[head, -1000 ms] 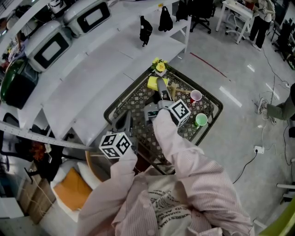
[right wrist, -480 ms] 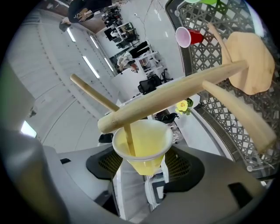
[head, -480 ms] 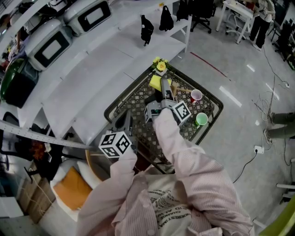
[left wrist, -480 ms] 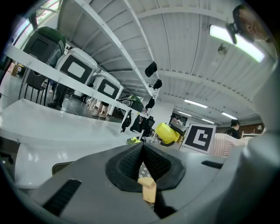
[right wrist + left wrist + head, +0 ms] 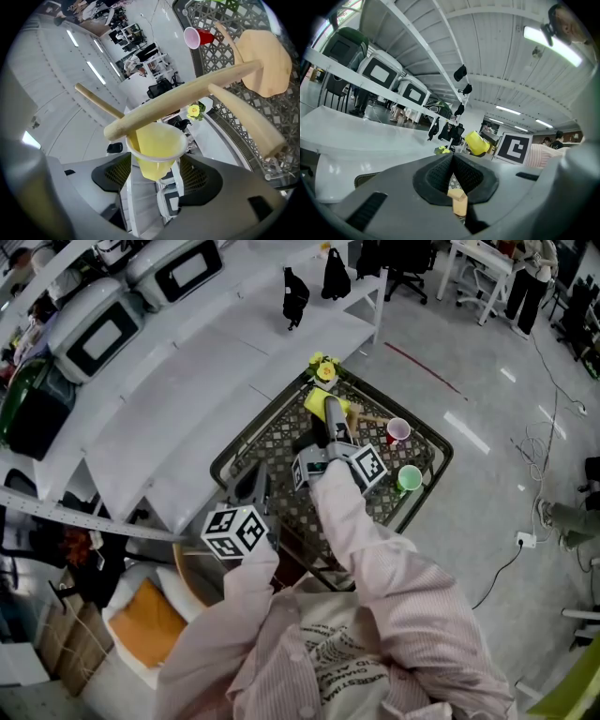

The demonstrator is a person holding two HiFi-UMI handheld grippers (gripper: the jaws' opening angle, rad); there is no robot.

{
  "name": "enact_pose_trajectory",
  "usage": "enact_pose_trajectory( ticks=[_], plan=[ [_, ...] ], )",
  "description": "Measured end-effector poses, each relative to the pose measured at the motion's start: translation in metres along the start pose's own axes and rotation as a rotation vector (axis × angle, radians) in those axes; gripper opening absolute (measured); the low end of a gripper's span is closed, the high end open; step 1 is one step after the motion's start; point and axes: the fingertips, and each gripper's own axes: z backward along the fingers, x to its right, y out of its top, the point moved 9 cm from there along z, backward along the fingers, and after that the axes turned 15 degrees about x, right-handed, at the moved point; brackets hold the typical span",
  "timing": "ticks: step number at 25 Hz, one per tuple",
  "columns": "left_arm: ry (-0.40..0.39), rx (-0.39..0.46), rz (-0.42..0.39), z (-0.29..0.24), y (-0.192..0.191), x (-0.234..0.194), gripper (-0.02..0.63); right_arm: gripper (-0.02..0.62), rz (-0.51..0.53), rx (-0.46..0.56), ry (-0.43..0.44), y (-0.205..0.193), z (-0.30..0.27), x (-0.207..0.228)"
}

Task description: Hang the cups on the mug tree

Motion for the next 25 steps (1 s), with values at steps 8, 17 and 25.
enact_pose_trajectory(
  ticks=[8,17,25],
  plan=[
    [-0.009,-0.005,0.005,0.005,0.000,-0.003,-0.002,0.308,0.018,-0.074,-0.002,-0.014,0.009,0.006],
    [-0.026,-0.016,0.015,0.015,-0.004,-0.006,-0.002,0.308,0.155,-0.261,0.063,-0.034,0.033,0.002],
    [-0.057,-0.060,0.050,0.019,-0.022,-0.004,-0.002,0.307,0.400,-0.427,0.210,-0.027,0.060,-0.022]
  ],
)
